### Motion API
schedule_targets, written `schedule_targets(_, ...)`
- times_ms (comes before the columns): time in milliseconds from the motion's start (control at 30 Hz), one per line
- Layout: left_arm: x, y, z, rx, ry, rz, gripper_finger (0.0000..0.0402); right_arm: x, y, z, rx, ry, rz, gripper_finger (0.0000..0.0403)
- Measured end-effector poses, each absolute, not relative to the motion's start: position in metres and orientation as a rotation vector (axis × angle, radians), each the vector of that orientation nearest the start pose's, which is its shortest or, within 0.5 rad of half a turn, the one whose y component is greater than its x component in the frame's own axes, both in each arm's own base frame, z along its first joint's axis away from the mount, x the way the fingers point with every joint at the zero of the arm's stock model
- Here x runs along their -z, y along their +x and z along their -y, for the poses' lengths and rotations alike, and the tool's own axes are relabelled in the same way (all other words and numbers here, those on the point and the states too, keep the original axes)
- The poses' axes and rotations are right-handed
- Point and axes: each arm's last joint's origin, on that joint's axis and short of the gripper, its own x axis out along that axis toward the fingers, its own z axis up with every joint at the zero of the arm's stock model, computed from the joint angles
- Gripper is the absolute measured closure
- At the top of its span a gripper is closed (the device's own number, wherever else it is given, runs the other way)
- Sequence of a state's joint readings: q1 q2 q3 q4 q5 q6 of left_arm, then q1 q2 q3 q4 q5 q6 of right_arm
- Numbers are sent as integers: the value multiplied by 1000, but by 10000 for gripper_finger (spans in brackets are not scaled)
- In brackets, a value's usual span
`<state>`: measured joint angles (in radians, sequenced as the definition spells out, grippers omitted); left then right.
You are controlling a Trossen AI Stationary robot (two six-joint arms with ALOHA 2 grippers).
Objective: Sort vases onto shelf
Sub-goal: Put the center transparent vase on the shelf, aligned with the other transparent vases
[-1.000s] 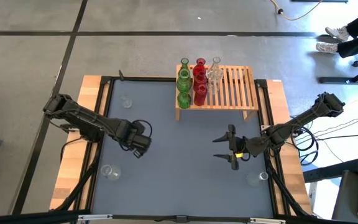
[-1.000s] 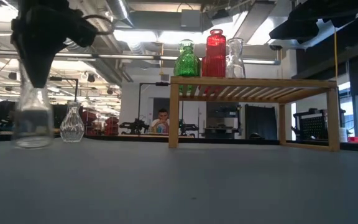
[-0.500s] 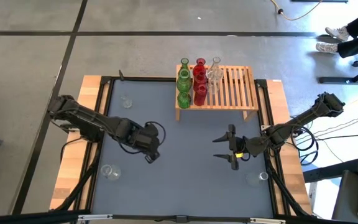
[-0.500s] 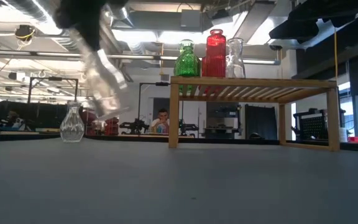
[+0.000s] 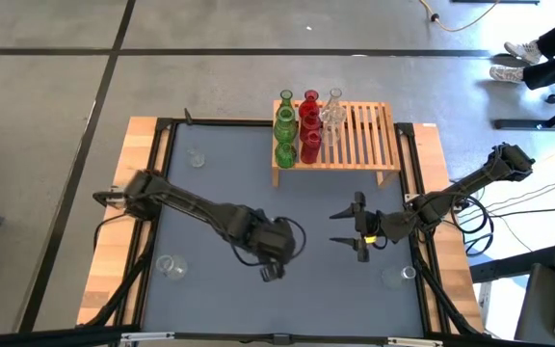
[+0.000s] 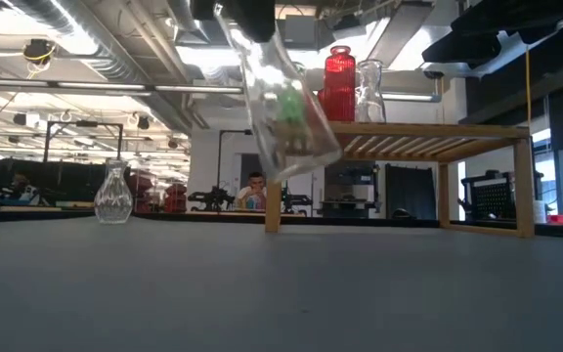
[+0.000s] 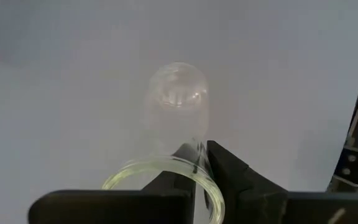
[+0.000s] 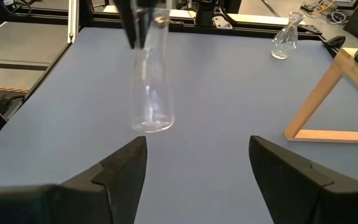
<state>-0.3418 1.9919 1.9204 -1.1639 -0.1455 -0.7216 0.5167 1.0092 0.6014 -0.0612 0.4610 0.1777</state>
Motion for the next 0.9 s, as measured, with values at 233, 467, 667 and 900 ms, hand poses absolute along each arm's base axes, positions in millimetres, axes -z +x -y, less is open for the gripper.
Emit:
schedule_targets(233, -276, 409, 148, -299, -267, -1346, 383, -242, 190, -93, -16, -45, -417, 136)
schedule_targets(467, -264, 421, 149, -256, -258, -1375, 377, -242, 190, -93, -10, -46, -416, 136)
schedule_targets(667, -263, 425, 144, -272, -266, -1356, 368, -242, 190, -93, -10, -46, -416, 136)
schedule_targets(900, -256, 432, 140, -258, -279, -1318, 333, -243, 191, -92, 26, -53, -408, 136)
